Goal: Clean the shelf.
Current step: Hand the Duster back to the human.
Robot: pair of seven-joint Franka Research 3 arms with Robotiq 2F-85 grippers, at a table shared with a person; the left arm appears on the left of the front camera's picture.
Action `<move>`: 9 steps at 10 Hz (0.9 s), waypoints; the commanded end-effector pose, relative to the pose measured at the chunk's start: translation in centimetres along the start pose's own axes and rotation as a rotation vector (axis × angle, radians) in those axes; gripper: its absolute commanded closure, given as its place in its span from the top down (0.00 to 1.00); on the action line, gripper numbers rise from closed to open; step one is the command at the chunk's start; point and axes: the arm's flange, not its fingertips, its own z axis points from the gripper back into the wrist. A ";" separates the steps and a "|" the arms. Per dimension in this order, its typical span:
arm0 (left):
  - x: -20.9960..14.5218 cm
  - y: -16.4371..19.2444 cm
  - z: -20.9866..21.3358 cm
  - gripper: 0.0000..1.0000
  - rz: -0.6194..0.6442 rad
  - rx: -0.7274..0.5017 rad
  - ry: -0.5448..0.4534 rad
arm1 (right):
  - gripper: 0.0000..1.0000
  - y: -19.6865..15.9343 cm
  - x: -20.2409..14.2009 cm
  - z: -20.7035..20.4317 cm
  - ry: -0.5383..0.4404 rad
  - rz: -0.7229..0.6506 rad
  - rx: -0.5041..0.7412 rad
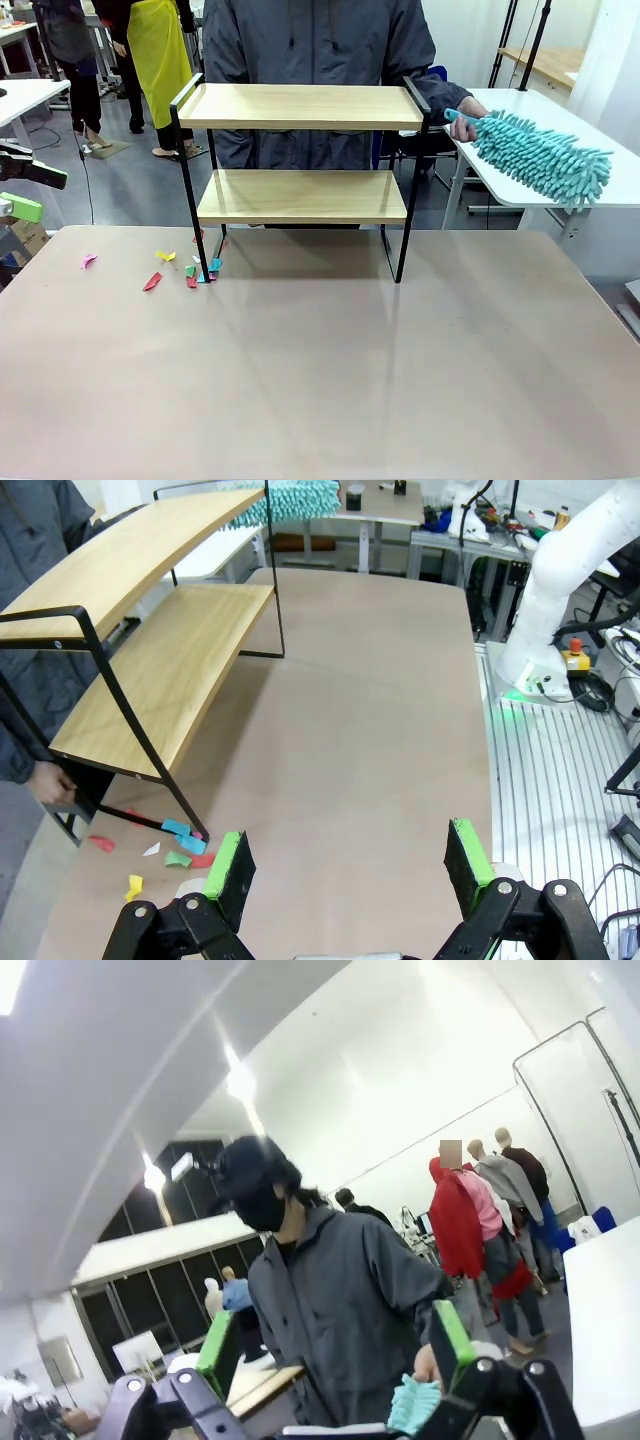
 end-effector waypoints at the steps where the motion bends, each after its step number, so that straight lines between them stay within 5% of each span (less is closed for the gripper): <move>1: 0.1 0.1 -0.1 1.00 -0.022 -0.002 -0.028 | 1.00 -1.5 0.0 0.2 -0.036 -0.037 -0.018; 9: 0.1 0.1 -0.1 1.00 -0.022 -0.002 -0.028 | 1.00 0.0 0.0 0.0 0.000 0.000 0.000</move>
